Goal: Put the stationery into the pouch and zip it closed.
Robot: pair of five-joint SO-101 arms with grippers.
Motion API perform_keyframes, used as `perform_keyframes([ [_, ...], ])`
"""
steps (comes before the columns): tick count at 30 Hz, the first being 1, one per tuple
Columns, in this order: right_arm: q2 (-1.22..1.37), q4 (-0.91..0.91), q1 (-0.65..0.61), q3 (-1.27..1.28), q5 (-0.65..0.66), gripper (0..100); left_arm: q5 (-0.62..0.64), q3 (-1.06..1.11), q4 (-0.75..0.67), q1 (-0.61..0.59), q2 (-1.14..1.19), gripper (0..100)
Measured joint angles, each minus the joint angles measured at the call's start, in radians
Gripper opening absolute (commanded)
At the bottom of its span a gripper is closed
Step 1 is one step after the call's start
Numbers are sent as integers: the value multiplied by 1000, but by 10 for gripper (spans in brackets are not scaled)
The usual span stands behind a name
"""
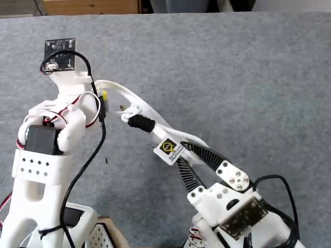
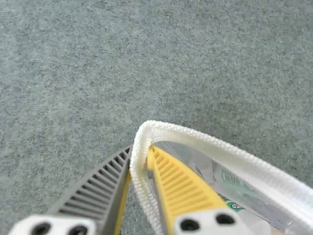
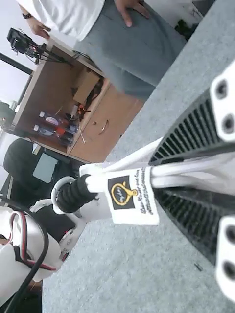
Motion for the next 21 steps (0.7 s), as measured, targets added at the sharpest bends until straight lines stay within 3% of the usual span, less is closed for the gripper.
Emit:
perform_keyframes([
  [10, 0, 193, -35, 3, 97, 11, 0, 0, -6, 0, 0, 34],
  [21, 0, -287, 52, 64, 49, 11, 0, 0, -6, 0, 0, 34],
])
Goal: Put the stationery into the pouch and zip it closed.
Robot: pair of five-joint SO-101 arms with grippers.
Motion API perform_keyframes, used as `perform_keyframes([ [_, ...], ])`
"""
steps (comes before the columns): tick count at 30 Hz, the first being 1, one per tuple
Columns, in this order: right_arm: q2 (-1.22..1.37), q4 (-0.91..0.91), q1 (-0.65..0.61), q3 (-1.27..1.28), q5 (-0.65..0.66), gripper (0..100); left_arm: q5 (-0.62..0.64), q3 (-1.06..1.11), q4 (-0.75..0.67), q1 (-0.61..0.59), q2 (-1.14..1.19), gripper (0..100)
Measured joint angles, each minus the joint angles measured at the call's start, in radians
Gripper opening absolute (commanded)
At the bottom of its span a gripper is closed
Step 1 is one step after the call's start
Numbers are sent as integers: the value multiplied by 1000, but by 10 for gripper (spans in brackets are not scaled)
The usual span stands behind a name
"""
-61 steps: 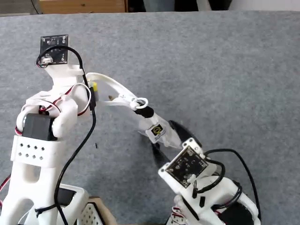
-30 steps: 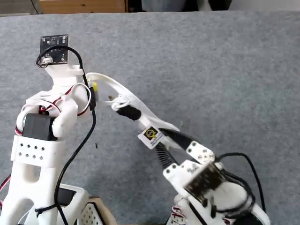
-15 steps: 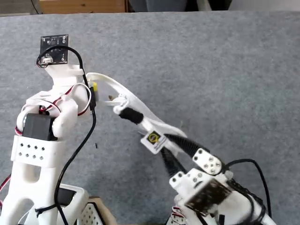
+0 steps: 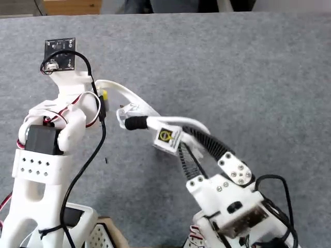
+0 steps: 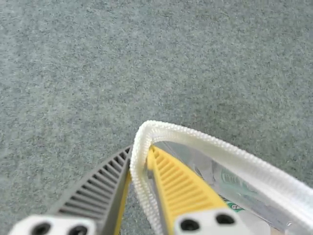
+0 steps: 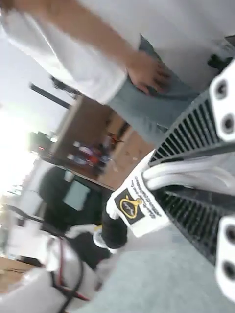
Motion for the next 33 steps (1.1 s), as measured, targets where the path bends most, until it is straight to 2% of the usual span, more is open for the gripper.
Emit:
perform_keyframes([
  [5, 0, -135, 12, 6, 3, 11, 0, 0, 0, 0, 0, 34],
  [12, 0, -265, 54, 21, 118, 11, 0, 0, 0, 0, 0, 34],
  [31, 0, -451, 74, 21, 222, 11, 0, -17, 6, 0, 2, 35],
  [33, 0, -454, 74, 21, 227, 11, 0, -60, 34, 2, 8, 76],
])
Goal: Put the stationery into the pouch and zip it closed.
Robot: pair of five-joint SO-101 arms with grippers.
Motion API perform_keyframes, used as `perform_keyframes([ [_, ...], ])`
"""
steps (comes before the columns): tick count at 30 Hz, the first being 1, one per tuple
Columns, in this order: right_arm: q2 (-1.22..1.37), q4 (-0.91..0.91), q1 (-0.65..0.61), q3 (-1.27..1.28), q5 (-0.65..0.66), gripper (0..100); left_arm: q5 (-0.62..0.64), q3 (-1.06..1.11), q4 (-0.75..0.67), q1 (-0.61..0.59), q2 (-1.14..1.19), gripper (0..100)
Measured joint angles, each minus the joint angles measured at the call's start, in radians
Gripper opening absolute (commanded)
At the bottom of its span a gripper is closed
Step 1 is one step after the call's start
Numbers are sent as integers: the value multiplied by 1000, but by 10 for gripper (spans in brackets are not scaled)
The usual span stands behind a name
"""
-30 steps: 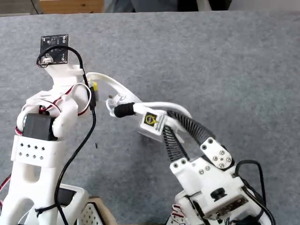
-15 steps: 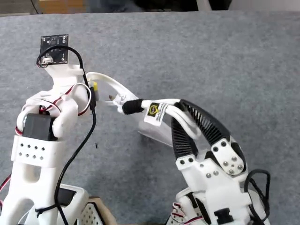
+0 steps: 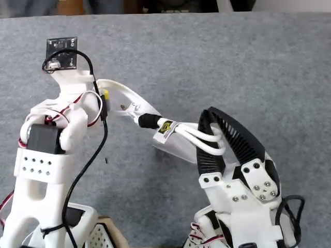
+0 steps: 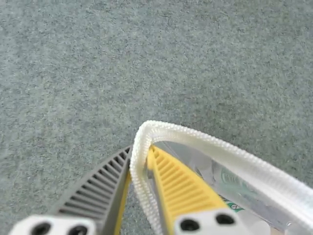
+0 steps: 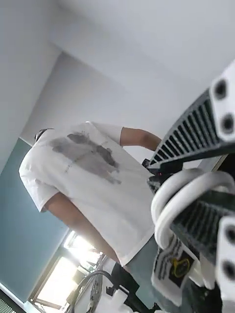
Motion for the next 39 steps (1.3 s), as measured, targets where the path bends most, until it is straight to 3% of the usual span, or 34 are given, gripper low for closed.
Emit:
perform_keyframes([
  [6, 0, -3, 0, 0, 0, 11, 3, -137, 95, 29, 21, 315],
  [10, 0, 18, 12, 0, 0, 11, 28, -187, 121, 41, 25, 382],
  [19, 0, 26, 17, 0, 5, 11, 35, -345, 124, 40, 25, 389],
  [29, 0, -75, 31, 3, 112, 11, 35, -373, 127, 40, 25, 389],
  [39, 87, -321, 97, 2, 112, 11, 35, -373, 230, 40, 25, 386],
])
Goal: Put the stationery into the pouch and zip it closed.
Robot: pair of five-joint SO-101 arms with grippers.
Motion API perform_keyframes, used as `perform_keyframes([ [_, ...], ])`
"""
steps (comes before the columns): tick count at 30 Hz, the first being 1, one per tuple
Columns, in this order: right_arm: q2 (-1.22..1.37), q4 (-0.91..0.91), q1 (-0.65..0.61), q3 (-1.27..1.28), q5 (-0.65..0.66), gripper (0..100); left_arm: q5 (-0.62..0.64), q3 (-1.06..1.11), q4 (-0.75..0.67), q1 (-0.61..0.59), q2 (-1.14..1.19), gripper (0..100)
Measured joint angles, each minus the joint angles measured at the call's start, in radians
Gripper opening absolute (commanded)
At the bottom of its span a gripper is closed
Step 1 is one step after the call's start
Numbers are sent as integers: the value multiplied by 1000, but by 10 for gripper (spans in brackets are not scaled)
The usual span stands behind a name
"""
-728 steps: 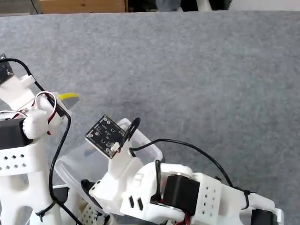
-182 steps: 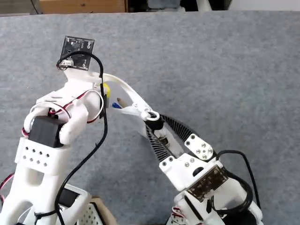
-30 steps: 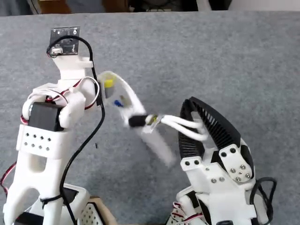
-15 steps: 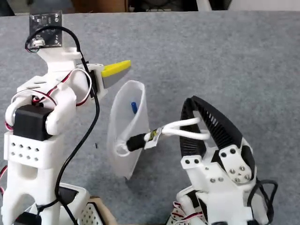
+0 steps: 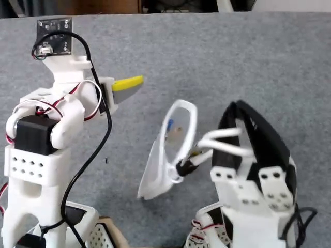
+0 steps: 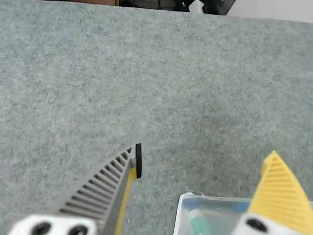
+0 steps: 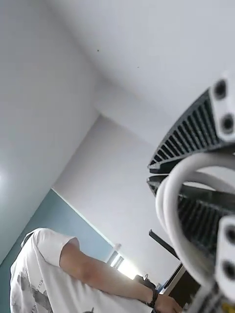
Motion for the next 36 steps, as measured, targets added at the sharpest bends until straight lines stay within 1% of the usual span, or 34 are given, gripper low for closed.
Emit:
perform_keyframes([
  [8, 123, -123, 17, 0, 2, 11, 2, 0, 71, 0, 0, 386],
  [12, 170, -127, 21, 0, 2, 11, 2, 0, 117, 0, 0, 386],
  [18, 305, -127, 95, -58, -14, 11, 3, 98, 121, 0, 0, 386],
  [20, 358, -112, 127, -100, -69, 11, 3, 132, 123, 0, 0, 386],
  [22, 407, -57, 158, -164, -140, 11, 3, 155, 121, 0, 0, 386],
  [29, 623, 213, 270, -454, -416, 11, 3, 169, 121, 0, 0, 386],
  [33, 756, 364, 310, -626, -526, 11, 3, 169, 121, 0, 0, 386],
  [36, 850, 482, 315, -755, -585, 11, 3, 169, 121, 0, 0, 386],
])
